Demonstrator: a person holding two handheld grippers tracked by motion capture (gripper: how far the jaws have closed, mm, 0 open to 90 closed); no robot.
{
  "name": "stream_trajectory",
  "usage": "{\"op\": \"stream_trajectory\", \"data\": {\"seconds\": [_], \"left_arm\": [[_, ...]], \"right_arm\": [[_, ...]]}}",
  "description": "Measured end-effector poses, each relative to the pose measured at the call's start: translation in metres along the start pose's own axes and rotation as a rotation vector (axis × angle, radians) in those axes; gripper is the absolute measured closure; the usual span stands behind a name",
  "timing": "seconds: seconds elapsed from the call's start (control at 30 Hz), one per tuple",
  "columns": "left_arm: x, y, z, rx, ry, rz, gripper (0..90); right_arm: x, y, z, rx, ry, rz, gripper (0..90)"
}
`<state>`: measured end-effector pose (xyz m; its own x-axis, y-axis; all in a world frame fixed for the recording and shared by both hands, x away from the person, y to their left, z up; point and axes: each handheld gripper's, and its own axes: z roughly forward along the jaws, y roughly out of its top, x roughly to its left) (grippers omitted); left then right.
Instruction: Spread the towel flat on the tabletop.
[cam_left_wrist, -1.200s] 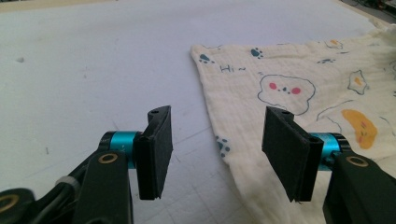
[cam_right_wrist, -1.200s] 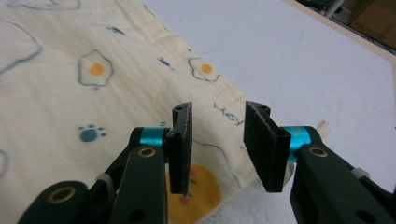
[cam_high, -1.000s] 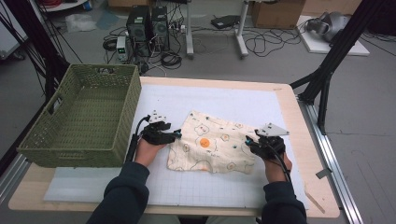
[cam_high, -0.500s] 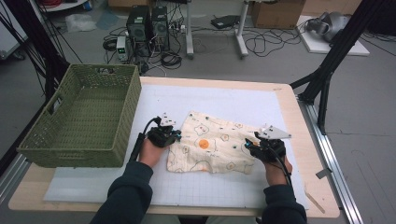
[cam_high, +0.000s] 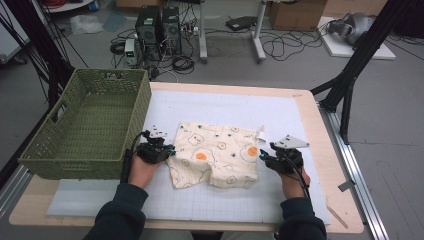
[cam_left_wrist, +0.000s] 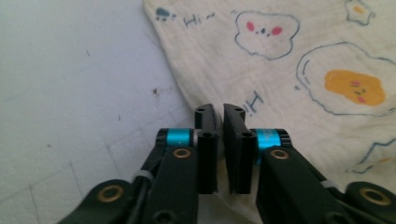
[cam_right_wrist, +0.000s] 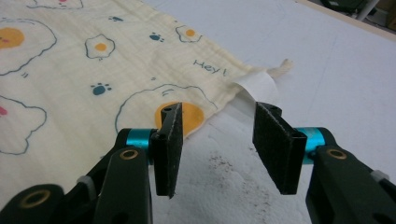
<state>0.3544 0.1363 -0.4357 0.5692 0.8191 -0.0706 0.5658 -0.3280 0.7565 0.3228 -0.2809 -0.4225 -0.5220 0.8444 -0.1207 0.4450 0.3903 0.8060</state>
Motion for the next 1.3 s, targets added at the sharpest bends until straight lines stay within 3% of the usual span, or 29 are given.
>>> {"op": "stream_trajectory", "data": {"seconds": [0.07,0.13,0.2,0.27,0.37,0.43,0.5,0.53,0.6,0.63,0.73,0.83,0.93,1.0,1.03,1.13,1.3], "left_arm": [[0.002,0.002,0.001,-0.05,0.006,-0.041,61.4],[0.003,0.002,0.004,-0.072,0.011,-0.052,53.1],[0.005,0.002,0.009,-0.086,-0.004,-0.078,48.6],[0.007,0.005,0.016,-0.093,-0.021,-0.092,47.6],[0.004,0.008,0.026,-0.044,-0.074,-0.042,47.9],[-0.001,0.01,0.029,-0.028,-0.055,0.017,46.4],[-0.003,0.012,0.029,-0.017,-0.044,0.036,51.5],[-0.003,0.011,0.03,-0.013,-0.038,0.05,65.7],[-0.001,0.012,0.03,-0.019,-0.01,0.045,84.1],[0.0,0.012,0.03,-0.024,0.0,0.031,87.1],[0.002,0.013,0.032,-0.063,0.035,-0.015,87.7],[0.004,0.014,0.035,-0.11,0.062,-0.052,87.9],[0.005,0.014,0.037,-0.145,0.085,-0.066,87.9],[0.004,0.015,0.037,-0.173,0.094,-0.057,87.3],[0.004,0.015,0.036,-0.183,0.095,-0.047,84.3],[0.009,0.014,0.032,-0.173,0.072,-0.077,59.2],[0.006,0.011,0.021,-0.148,0.022,-0.045,47.0]], "right_arm": [[0.002,0.001,0.004,0.01,0.013,0.005,51.7],[0.006,0.001,0.01,0.036,0.036,0.009,50.2],[0.008,0.001,0.02,0.07,0.045,0.004,49.2],[0.009,0.0,0.028,0.096,0.062,0.027,49.1],[0.008,-0.001,0.037,0.114,0.079,0.025,53.2],[0.007,0.001,0.039,0.125,0.116,0.039,69.7],[0.009,0.006,0.041,0.142,0.114,0.001,84.2],[0.012,0.008,0.043,0.157,0.101,-0.022,86.9],[0.013,0.013,0.047,0.163,0.071,-0.067,87.6],[0.012,0.015,0.05,0.169,0.057,-0.069,87.7],[0.006,0.024,0.06,0.191,0.0,-0.088,88.1],[0.001,0.032,0.07,0.18,-0.063,-0.101,88.1],[-0.003,0.039,0.078,0.155,-0.131,-0.1,88.0],[-0.004,0.041,0.082,0.147,-0.143,-0.08,87.7],[-0.003,0.042,0.084,0.148,-0.14,-0.074,86.7],[-0.002,0.041,0.082,0.14,-0.117,-0.056,75.5],[-0.002,0.038,0.063,0.08,-0.073,-0.025,63.8]]}}
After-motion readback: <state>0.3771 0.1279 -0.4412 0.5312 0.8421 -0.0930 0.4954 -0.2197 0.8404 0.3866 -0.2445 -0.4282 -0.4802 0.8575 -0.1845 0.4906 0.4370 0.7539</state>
